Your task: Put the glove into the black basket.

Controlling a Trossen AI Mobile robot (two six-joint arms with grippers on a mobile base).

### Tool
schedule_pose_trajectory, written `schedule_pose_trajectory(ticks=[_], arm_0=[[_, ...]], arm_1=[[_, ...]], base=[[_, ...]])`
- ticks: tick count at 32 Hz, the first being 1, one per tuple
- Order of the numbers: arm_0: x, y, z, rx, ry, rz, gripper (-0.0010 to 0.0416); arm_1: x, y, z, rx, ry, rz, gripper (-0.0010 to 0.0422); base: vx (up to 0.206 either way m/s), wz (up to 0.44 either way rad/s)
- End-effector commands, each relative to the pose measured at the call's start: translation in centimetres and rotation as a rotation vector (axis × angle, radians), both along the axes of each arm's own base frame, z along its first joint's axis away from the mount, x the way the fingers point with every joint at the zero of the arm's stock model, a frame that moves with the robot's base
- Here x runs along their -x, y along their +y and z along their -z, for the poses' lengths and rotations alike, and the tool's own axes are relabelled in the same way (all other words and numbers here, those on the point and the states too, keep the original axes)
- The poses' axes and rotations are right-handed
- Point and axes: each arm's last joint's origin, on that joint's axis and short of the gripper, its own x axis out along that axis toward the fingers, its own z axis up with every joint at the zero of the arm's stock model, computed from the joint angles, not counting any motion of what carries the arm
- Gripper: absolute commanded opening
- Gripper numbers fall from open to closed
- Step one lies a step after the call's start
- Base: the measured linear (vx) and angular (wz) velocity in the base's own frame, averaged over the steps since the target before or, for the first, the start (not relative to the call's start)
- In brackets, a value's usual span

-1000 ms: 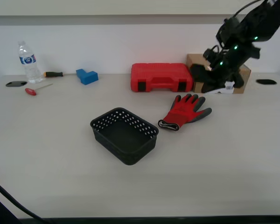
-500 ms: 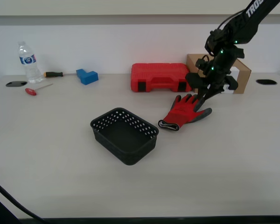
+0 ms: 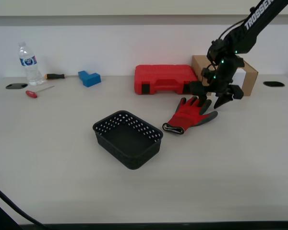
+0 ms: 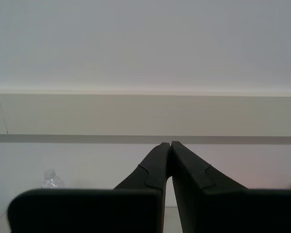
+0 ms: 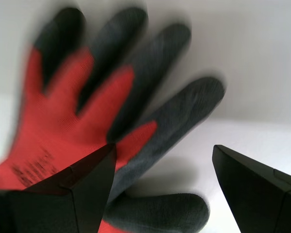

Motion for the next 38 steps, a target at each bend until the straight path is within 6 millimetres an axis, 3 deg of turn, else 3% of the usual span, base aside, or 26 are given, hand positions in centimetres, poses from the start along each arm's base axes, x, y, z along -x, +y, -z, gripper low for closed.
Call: schedule_pose_trajectory(ticks=[1, 8, 12, 14, 15, 16, 17, 19, 27, 30, 38], arm_0=[[-0.4, 0.3, 0.7, -0.003, 0.014, 0.019, 0.0275], [-1.1, 3.9, 0.6, -0.024, -0.036, -0.022, 0.0274], [-0.8, 5.8, 0.5, -0.022, -0.054, -0.057, 0.0238], [-0.7, 5.9, 0.6, -0.024, -0.050, -0.054, 0.0193], [-0.7, 5.8, 0.6, -0.026, -0.047, -0.052, 0.0144], [-0.7, 5.8, 0.6, -0.032, -0.045, -0.052, 0.0121], [-0.7, 5.8, 0.6, -0.067, -0.037, -0.059, 0.0057], [-0.7, 5.9, 0.6, -0.094, -0.033, -0.067, -0.0009], [-0.7, 6.3, -0.4, -0.234, 0.005, -0.076, -0.0001], [-1.3, 6.8, -2.6, -0.314, -0.023, -0.098, -0.0001], [-1.7, 7.5, -13.8, -0.368, -0.216, -0.167, -0.0001]], arm_1=[[0.0, 0.0, -0.1, 0.000, -0.006, 0.000, 0.0000], [0.0, 0.0, -0.1, 0.000, -0.006, 0.000, 0.0000], [0.0, 0.0, -0.1, 0.000, -0.006, 0.000, 0.0000], [0.0, 0.0, -0.1, 0.000, -0.005, 0.000, 0.0000], [0.0, 0.0, -0.1, 0.000, -0.005, -0.001, 0.0000], [0.0, 0.0, -0.1, 0.000, -0.005, 0.000, 0.0000], [0.0, 0.0, -0.1, 0.000, -0.005, 0.000, 0.0000], [0.0, 0.0, -0.1, 0.000, -0.005, 0.000, 0.0000], [0.0, 0.0, -0.1, 0.000, -0.005, 0.000, 0.0000], [0.0, 0.0, -0.1, 0.000, -0.005, 0.000, 0.0000], [0.0, 0.0, 0.0, 0.000, 0.001, -0.001, 0.0000]], base=[[0.000, 0.000], [0.000, 0.000], [0.000, 0.000], [0.000, 0.000], [0.000, 0.000], [0.000, 0.000], [0.000, 0.000], [0.000, 0.000], [0.000, 0.000], [0.000, 0.000], [0.000, 0.000]])
